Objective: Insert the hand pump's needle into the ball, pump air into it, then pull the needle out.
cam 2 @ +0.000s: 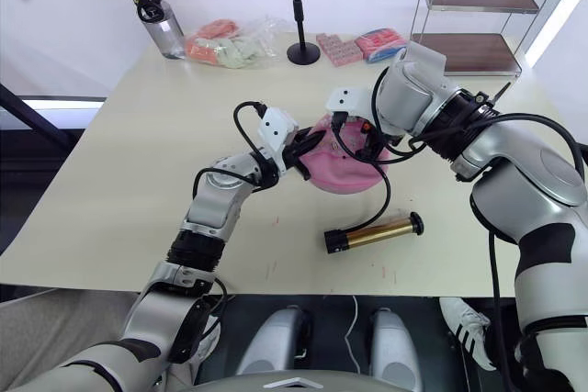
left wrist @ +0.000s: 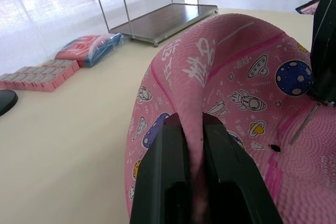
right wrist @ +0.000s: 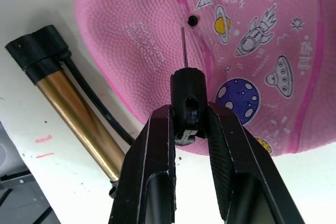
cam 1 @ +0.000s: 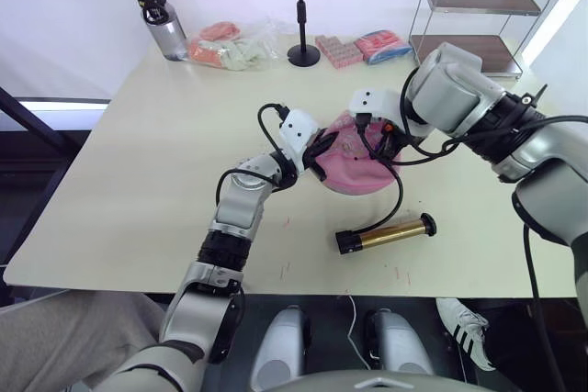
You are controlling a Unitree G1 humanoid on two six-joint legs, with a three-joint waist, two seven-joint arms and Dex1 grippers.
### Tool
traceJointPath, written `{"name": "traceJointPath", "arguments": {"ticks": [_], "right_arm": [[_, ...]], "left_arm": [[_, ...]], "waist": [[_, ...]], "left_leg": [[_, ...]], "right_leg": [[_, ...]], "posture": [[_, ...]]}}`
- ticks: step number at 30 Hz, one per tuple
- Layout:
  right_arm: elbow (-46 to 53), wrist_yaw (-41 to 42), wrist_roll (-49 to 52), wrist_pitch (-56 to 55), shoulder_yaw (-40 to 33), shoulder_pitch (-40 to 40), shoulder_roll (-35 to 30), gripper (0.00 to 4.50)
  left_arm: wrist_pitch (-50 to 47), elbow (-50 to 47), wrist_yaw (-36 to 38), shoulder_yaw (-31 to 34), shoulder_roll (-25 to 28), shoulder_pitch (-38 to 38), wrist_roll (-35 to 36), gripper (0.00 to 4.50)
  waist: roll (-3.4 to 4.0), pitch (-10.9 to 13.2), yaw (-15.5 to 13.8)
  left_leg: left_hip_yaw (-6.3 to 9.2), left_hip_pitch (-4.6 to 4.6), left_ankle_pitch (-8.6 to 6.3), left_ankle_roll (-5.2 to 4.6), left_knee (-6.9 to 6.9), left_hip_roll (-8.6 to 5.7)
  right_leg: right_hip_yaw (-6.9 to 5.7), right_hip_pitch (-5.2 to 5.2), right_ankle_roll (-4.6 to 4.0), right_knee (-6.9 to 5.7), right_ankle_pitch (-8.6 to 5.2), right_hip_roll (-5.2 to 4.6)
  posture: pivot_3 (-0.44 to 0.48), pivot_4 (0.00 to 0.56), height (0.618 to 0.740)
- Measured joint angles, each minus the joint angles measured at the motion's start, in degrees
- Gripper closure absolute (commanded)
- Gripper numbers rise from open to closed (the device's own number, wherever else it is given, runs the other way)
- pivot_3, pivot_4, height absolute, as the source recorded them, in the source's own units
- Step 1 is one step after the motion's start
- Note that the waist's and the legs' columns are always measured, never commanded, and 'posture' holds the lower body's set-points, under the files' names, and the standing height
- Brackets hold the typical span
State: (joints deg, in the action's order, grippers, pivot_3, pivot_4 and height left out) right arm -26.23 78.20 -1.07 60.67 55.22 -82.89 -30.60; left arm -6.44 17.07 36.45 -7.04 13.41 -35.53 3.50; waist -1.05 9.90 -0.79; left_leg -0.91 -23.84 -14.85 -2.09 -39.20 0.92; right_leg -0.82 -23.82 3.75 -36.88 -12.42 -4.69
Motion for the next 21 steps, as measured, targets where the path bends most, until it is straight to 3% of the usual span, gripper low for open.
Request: {"name": "traceJointPath", "arguments": {"ticks": [21], "right_arm": [[-3.41, 0.57, -4.22, -2.42, -2.35, 1.23, 2.29, 4.17]], "left_arm": [[-0.64, -0.94, -0.51, 0.1, -0.18, 0.78, 0.16, 4.46]], "waist": [[0.01, 0.0, 0.05]], "left_leg": [[0.0, 0.01, 0.0, 0.01, 0.0, 0.0]], "right_leg": [[0.0, 0.0, 0.0, -0.01, 0.0, 0.0]], "posture": [[0.0, 0.15, 0.74]]}}
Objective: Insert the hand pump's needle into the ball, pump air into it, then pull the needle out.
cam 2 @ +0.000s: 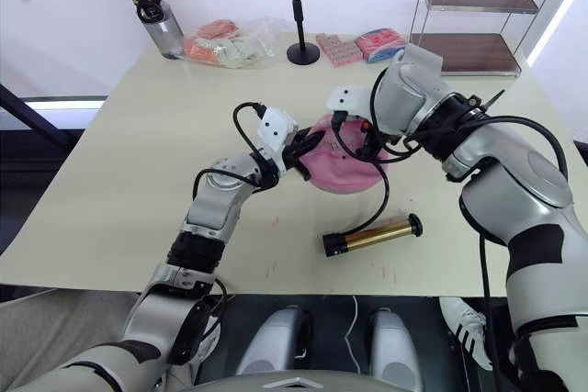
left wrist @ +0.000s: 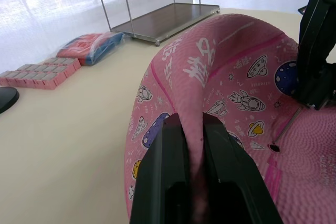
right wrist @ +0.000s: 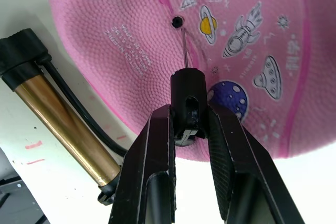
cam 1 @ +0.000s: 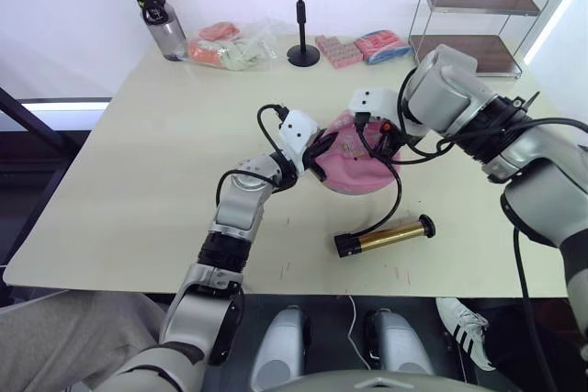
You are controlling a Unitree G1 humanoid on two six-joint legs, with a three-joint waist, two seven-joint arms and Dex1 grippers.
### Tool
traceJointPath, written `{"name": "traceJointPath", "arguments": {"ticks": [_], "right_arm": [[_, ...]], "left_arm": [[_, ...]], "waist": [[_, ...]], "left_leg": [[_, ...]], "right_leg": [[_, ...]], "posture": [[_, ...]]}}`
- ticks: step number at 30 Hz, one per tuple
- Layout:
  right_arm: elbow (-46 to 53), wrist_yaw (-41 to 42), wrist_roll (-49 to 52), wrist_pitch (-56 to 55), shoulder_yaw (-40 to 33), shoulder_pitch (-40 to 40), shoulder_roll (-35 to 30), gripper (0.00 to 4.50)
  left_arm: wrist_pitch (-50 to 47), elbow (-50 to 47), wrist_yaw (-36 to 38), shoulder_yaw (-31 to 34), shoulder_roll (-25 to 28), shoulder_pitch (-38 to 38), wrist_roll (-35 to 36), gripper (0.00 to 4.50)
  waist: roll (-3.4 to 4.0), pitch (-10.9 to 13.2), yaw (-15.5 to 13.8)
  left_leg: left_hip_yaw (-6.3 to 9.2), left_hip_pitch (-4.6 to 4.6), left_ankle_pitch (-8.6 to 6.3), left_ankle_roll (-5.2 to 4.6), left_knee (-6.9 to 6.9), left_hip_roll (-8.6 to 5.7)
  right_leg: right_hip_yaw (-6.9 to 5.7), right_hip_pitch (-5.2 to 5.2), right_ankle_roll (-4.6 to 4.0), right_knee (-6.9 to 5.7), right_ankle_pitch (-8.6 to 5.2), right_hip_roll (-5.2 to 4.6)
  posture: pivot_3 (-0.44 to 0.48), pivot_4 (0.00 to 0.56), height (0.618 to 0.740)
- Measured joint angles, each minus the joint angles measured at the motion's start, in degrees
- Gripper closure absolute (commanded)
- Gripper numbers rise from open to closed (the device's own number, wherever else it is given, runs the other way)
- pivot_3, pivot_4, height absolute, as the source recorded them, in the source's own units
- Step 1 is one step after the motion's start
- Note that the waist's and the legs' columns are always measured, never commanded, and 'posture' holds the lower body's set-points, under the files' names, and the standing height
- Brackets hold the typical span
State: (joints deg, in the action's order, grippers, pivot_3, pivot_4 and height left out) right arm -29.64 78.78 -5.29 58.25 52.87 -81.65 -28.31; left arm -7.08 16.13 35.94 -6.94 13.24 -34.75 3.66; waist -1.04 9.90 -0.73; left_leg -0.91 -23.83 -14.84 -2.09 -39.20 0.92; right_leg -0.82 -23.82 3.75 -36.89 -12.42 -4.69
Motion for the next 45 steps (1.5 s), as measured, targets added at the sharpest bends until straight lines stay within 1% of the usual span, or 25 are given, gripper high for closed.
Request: {"name": "traceJointPath", "arguments": {"ticks": [16, 27, 35, 45], "right_arm": [[1.16, 0.76, -1.63, -1.08, -1.56, 1.3, 0.02, 4.17], [-1.58, 0.32, -3.26, -2.12, -2.37, 1.35, 1.72, 4.17], [-0.61, 0.67, -4.78, -3.02, -2.35, 1.79, 1.82, 4.17], [-2.99, 0.46, -8.44, -3.92, -2.74, 2.02, 5.78, 4.17]], "left_arm": [[0.08, -0.02, -0.06, 0.12, -0.15, 0.13, 0.01, 4.46], [0.16, -0.02, -0.29, 0.18, -0.23, 0.36, -0.01, 4.46], [0.12, -0.2, -0.66, 0.19, -0.45, 0.57, 0.1, 4.46], [-1.62, -1.52, -0.11, 1.85, -1.19, 1.62, 2.22, 4.46]], "waist": [[0.0, 0.0, 0.0], [0.02, -0.01, 0.12], [0.03, -0.02, 0.15], [0.09, -0.11, 0.77]], "left_leg": [[0.0, 0.01, 0.0, 0.0, 0.0, 0.0], [0.0, 0.05, 0.0, 0.0, 0.0, 0.0], [0.0, 0.06, 0.0, 0.0, 0.0, 0.0], [0.01, 0.1, 0.0, 0.0, 0.0, 0.0]], "right_leg": [[0.0, 0.0, 0.0, -0.01, 0.0, 0.0], [0.0, 0.02, 0.0, -0.02, 0.0, 0.01], [0.01, 0.02, 0.0, -0.03, 0.0, 0.01], [0.02, 0.04, 0.0, -0.05, 0.0, 0.01]], "posture": [[0.0, 0.15, 0.74], [0.0, 0.15, 0.74], [0.0, 0.15, 0.74], [0.0, 0.15, 0.74]]}}
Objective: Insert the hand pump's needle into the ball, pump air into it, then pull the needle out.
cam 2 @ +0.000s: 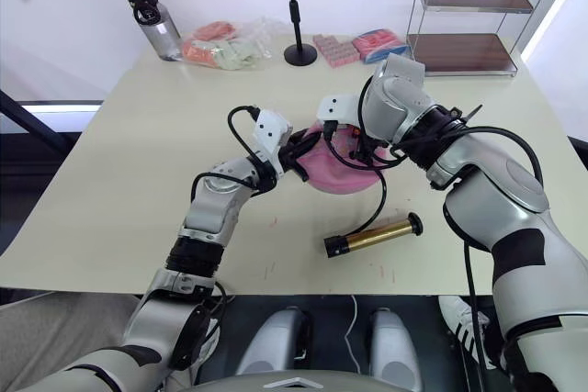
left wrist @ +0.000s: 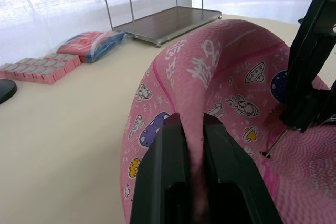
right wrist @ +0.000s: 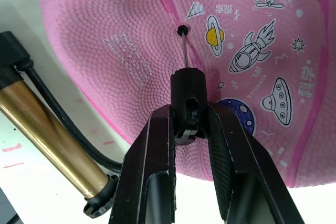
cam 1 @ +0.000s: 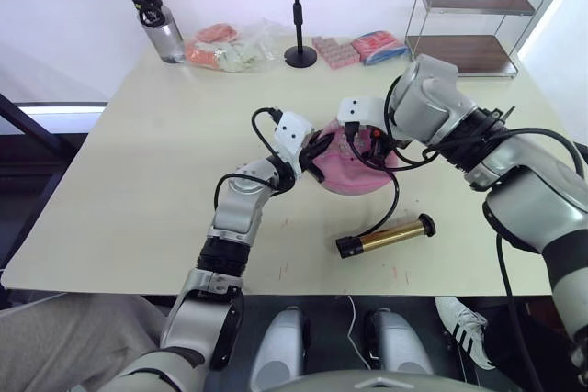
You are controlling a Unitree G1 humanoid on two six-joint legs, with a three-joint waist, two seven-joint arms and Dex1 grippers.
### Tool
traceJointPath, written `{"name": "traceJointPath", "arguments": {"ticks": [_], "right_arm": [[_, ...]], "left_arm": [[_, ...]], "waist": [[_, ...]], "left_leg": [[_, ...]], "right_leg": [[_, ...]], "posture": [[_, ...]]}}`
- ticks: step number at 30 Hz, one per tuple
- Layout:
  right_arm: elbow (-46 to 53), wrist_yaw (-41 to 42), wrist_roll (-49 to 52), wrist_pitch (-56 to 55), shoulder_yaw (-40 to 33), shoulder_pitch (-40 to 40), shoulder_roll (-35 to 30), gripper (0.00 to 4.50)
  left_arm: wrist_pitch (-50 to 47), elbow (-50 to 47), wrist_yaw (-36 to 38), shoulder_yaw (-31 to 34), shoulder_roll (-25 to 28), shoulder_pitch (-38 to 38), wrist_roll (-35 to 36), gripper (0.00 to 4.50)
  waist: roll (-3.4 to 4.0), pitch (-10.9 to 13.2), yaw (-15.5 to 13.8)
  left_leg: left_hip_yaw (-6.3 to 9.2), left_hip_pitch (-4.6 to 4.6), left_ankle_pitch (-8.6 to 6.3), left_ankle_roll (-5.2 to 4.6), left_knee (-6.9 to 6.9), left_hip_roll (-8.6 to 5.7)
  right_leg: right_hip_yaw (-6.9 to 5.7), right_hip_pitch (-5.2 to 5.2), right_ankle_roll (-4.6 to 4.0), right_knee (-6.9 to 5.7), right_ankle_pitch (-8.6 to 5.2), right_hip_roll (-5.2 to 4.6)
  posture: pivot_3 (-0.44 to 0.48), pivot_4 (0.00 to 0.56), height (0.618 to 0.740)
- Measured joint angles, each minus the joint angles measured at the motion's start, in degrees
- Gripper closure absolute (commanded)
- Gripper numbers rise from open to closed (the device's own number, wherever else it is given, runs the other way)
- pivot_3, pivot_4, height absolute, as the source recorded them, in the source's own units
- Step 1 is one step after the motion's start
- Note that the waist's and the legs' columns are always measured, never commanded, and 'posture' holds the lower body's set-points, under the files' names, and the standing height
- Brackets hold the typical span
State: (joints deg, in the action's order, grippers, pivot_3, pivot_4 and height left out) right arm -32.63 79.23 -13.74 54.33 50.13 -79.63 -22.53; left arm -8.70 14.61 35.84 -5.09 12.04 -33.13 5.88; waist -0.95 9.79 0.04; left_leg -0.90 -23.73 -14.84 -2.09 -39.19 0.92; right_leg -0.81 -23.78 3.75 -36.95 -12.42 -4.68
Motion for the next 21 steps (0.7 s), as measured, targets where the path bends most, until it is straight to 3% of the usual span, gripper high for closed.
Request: {"name": "traceJointPath", "arguments": {"ticks": [21], "right_arm": [[-0.43, 0.52, -2.26, 3.25, -1.16, -0.02, 3.47, 4.17]], "left_arm": [[-1.7, -1.35, 0.0, 0.63, -0.04, 0.78, 0.62, 4.46]], "waist": [[0.03, -0.04, 0.65]], "left_leg": [[0.04, 0.03, 0.0, 0.0, 0.01, 0.0]], "right_leg": [[-0.01, 0.03, 0.0, 0.0, 0.0, 0.0]], "posture": [[0.0, 0.15, 0.74]]}}
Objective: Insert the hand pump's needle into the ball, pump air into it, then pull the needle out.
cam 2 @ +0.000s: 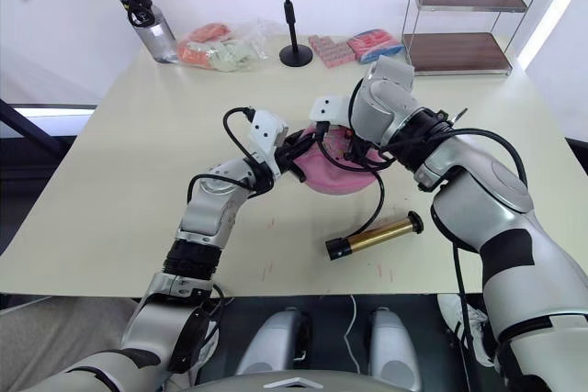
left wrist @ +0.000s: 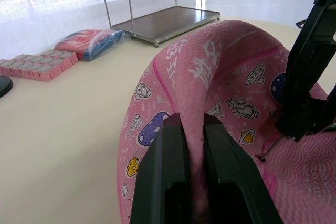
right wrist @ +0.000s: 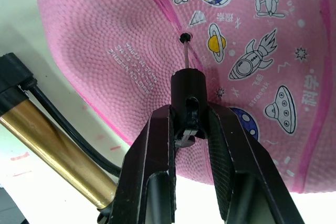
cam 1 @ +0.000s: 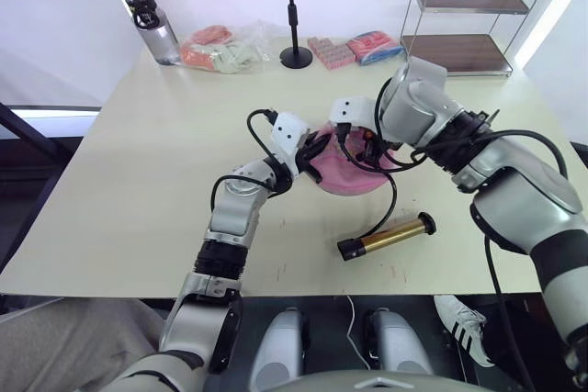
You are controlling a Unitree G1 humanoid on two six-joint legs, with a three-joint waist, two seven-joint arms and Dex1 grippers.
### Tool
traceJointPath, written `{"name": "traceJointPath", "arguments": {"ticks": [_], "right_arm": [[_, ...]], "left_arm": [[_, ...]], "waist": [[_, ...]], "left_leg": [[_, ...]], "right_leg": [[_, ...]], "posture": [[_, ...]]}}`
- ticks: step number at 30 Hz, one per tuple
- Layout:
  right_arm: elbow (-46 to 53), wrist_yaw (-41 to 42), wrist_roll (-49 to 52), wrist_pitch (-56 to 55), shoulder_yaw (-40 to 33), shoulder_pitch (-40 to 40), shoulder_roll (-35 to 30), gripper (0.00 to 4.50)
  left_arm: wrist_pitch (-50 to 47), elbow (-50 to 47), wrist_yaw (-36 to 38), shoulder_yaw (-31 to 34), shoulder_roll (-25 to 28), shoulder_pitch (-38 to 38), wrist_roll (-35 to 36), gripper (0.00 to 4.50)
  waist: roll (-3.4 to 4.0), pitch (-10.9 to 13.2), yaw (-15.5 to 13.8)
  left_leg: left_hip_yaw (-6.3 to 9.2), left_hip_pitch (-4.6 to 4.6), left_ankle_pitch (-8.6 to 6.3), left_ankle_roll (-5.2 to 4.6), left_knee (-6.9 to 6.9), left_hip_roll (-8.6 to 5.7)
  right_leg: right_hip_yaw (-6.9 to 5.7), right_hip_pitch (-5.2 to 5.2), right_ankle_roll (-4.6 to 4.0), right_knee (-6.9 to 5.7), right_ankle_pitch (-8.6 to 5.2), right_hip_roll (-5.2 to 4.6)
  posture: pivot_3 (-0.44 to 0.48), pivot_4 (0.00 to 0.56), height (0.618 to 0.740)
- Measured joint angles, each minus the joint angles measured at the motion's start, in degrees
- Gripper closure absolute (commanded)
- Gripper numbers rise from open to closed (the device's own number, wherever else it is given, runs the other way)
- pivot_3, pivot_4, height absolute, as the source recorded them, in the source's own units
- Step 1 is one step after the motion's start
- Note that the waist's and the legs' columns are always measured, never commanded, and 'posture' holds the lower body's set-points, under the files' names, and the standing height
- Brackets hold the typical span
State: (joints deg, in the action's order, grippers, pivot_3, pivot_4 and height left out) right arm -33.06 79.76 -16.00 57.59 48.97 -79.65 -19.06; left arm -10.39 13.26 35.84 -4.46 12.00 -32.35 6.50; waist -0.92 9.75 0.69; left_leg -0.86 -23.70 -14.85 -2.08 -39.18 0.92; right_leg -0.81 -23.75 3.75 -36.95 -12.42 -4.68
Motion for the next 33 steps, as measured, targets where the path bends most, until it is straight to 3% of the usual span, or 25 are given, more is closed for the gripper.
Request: {"name": "traceJointPath", "arguments": {"ticks": [17, 33], "right_arm": [[-0.67, -1.59, -1.03, 0.09, -1.98, -0.09, 3.1, 4.17], [6.97, 0.19, -1.28, -2.93, -2.57, 3.6, -2.73, 4.17]], "left_arm": [[-0.17, 0.04, -0.01, 0.01, -0.16, 0.35, -0.04, 4.46], [1.22, 0.99, 0.71, -0.09, -0.46, 0.31, -0.05, 4.46]], "waist": [[0.06, -0.3, 0.03], [0.11, -0.33, -0.3]], "left_leg": [[0.02, 0.04, 0.0, 0.0, 0.02, 0.0], [0.06, 0.01, -0.01, 0.0, 0.02, -0.04]], "right_leg": [[-0.01, 0.05, 0.0, 0.01, 0.0, 0.0], [-0.04, 0.07, 0.0, 0.06, -0.01, -0.02]], "posture": [[0.0, 0.15, 0.74], [0.0, 0.15, 0.74]]}}
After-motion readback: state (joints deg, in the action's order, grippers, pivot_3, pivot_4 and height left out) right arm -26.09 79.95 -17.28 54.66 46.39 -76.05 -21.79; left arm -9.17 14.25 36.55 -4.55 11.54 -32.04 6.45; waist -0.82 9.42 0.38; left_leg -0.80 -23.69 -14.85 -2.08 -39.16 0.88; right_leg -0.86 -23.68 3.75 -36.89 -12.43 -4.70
